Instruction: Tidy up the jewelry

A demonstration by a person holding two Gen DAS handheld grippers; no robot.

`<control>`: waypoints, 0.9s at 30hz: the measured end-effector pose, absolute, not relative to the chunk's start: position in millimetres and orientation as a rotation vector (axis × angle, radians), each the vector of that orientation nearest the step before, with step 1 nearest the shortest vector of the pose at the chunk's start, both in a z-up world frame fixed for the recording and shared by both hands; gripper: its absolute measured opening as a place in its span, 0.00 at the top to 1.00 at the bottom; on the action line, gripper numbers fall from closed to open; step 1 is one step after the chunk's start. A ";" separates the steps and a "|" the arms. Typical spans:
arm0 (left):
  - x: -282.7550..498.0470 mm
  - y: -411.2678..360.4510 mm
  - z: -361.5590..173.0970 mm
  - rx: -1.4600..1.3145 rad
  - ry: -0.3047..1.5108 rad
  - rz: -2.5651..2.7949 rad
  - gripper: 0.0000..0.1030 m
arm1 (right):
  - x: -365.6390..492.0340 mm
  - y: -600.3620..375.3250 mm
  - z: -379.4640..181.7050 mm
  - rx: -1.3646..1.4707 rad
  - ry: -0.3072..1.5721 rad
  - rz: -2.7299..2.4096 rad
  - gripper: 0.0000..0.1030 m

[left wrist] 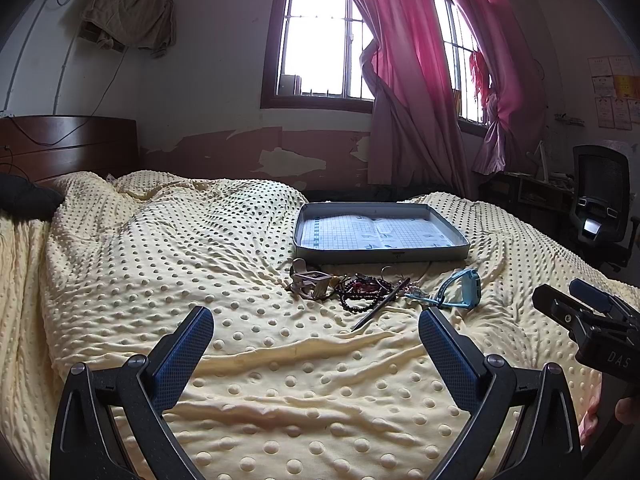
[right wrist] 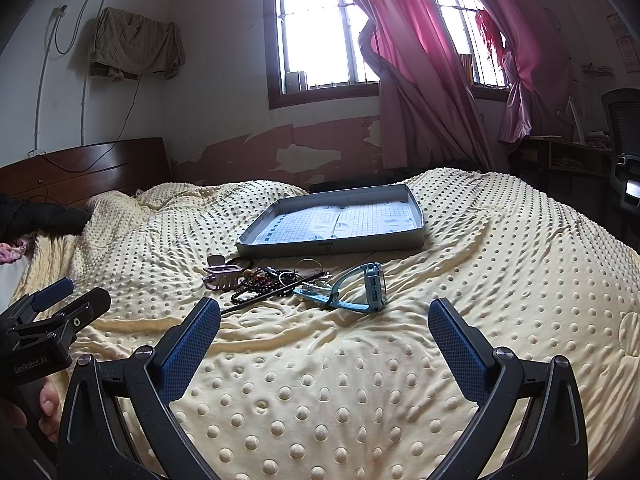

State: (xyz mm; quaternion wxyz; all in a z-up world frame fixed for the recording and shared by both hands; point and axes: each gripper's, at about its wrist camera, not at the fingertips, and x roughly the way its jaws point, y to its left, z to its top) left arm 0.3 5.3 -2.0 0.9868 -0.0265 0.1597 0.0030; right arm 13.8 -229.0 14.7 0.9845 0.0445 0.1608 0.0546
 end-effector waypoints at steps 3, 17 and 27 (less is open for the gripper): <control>0.3 5.1 -2.0 -0.053 0.321 0.007 0.00 | 13.9 -229.0 14.7 0.090 0.323 0.110 0.01; 1.7 4.9 -2.7 -0.055 0.340 -0.001 0.00 | 13.6 -229.1 14.9 0.093 0.334 0.110 0.01; 36.9 16.6 -10.2 -0.121 0.482 -0.082 0.00 | 50.4 -249.9 9.6 0.178 0.553 0.156 0.01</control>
